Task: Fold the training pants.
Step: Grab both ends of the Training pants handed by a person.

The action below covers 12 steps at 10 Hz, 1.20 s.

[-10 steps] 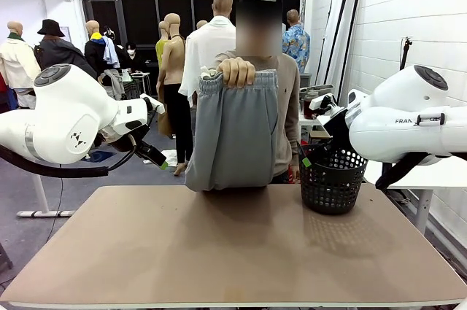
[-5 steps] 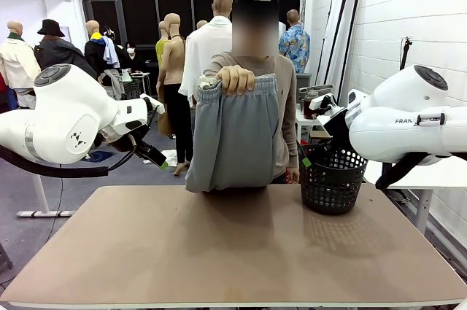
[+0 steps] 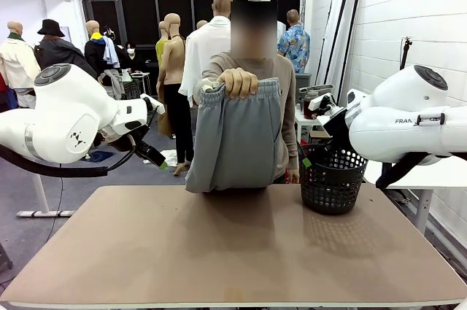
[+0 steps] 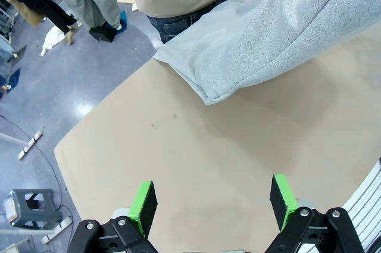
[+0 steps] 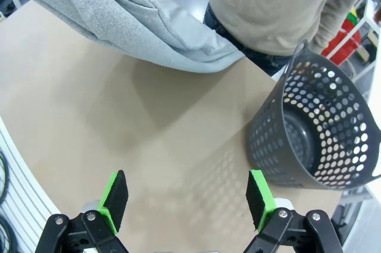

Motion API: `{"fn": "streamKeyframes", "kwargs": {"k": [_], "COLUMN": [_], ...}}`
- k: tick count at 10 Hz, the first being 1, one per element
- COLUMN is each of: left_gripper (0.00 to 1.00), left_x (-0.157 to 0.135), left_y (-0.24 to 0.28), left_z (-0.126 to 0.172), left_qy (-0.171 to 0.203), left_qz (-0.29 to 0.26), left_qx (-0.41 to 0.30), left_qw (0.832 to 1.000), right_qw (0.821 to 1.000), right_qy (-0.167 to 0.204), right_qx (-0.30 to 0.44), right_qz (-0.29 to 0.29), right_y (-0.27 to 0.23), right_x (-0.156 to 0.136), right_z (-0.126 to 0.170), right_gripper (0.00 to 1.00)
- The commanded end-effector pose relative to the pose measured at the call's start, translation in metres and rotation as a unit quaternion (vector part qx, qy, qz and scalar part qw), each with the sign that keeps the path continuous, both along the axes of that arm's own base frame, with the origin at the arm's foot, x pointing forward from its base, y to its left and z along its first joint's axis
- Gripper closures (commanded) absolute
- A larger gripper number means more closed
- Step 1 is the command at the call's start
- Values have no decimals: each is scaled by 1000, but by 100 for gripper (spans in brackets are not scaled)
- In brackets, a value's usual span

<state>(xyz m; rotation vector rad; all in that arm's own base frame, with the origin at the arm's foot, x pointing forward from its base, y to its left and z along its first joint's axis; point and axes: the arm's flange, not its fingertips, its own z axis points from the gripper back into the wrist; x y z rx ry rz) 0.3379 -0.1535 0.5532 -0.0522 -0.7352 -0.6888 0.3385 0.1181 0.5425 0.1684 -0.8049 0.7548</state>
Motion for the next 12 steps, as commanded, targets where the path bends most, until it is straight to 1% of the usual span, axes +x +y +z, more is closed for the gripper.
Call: {"fn": "streamKeyframes", "kwargs": {"k": [1,2,3,4,5,7,8,9,10,11,12], "left_gripper": [0,0,0,0,0,0,0,0,0,0,0], "left_x": [15,20,23,26,29,36,39,43,40,42,44], "left_y": [9,11,13,16,20,28,32,35,35,34,35], "left_z": [4,4,5,6,7,5,4,3,1,0,4], "left_qy": [2,12,19,28,30,3,-20,-48,-64,-65,-60], "left_qz": [-36,-70,-102,-141,-179,-233,-254,-281,-289,-285,-248], "left_qx": [32,48,67,94,102,103,92,89,89,87,92], "left_qw": [999,996,992,985,978,967,963,954,951,952,962], "right_qw": [999,997,994,989,983,972,967,963,959,961,967], "right_qy": [-31,-45,-61,-79,-91,-107,-114,-127,-132,-133,-129], "right_qx": [-19,-25,-15,-17,-12,9,18,19,22,12,-2], "right_qz": [37,60,95,121,158,210,227,239,248,241,219], "right_y": [-1,-2,-2,-2,0,-2,-2,-2,-2,-1,-1], "right_x": [18,23,27,33,37,42,45,50,47,49,51], "right_z": [3,3,2,-1,-3,-5,-5,-7,-7,-7,-5], "right_gripper": [0,0,0,0,0,0,0,0,0,0,0]}}
